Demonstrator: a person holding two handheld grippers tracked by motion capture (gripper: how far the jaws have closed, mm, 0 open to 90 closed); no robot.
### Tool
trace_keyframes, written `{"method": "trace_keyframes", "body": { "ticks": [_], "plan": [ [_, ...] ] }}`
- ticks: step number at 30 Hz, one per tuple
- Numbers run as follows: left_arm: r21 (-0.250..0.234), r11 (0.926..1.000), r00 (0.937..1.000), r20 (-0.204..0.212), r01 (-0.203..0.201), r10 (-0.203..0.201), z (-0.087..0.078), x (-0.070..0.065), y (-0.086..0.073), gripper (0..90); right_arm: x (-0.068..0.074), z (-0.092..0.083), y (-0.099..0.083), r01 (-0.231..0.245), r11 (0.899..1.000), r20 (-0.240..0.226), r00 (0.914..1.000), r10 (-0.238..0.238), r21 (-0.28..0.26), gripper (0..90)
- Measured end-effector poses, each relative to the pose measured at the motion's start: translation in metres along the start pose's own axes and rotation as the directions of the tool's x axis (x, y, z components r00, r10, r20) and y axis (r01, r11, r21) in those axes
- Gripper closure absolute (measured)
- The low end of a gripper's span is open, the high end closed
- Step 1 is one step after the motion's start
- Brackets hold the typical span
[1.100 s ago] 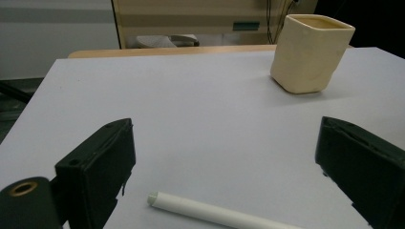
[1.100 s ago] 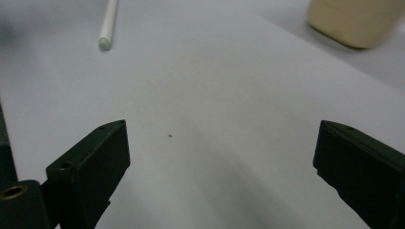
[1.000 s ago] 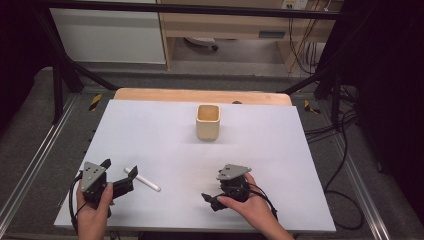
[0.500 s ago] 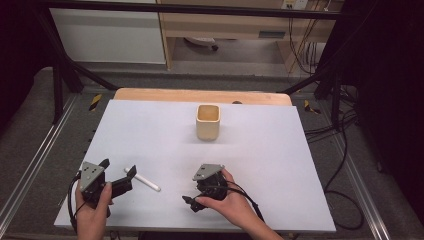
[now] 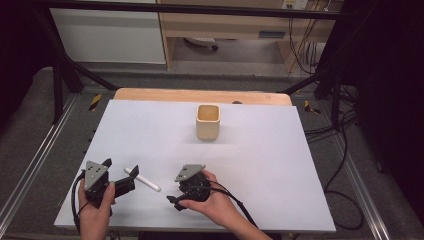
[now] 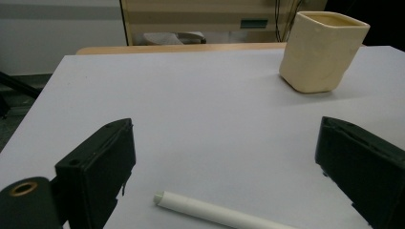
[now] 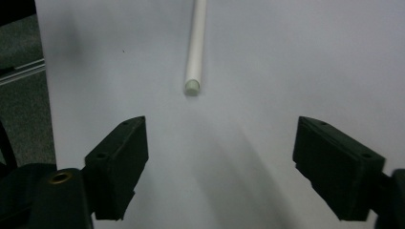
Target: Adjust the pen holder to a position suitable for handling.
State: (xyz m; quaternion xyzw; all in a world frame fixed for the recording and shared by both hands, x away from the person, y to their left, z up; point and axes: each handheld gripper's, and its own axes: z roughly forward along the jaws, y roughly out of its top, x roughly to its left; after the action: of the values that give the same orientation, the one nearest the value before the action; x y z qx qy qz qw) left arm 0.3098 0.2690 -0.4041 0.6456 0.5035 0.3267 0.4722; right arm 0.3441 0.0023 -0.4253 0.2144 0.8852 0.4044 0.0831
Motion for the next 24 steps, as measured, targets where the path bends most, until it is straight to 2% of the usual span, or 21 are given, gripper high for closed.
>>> {"method": "trace_keyframes", "body": {
  "ticks": [2, 5, 6, 12, 16, 24],
  "plan": [
    [0.001, 1.0000, 1.0000, -0.009, 0.004, -0.004, 0.000, 0.002, 0.000, 6.8, 0.001, 0.001, 0.002, 0.005, 1.000, -0.004, 1.0000, -0.005, -0.006, 27.0],
    [-0.003, 0.9999, 0.9997, -0.024, 0.011, -0.011, -0.001, 0.003, 0.000, 6.8, 0.004, 0.006, 0.008, 0.004, 1.000, -0.018, 0.9998, -0.005, -0.025, 35.2],
    [-0.003, 0.9999, 0.9995, -0.028, 0.012, -0.012, -0.001, 0.003, 0.000, 6.8, 0.006, 0.010, 0.011, 0.006, 0.999, -0.023, 0.9997, -0.007, -0.037, 40.3],
    [-0.001, 1.0000, 0.9996, -0.027, 0.008, -0.008, 0.000, 0.003, 0.000, 6.8, 0.010, 0.026, 0.016, 0.004, 0.999, -0.038, 0.9993, -0.006, -0.040, 51.1],
    [-0.005, 0.9999, 0.9994, -0.030, 0.015, -0.016, 0.000, 0.004, 0.000, 6.8, 0.010, 0.034, 0.018, -0.007, 0.999, -0.050, 0.9987, 0.004, -0.046, 54.6],
    [-0.011, 0.9995, 0.9989, -0.036, 0.030, -0.030, -0.001, 0.007, 0.000, 6.8, 0.012, 0.066, 0.022, -0.023, 0.999, -0.051, 0.9985, 0.021, -0.040, 61.6]
  ]
}}
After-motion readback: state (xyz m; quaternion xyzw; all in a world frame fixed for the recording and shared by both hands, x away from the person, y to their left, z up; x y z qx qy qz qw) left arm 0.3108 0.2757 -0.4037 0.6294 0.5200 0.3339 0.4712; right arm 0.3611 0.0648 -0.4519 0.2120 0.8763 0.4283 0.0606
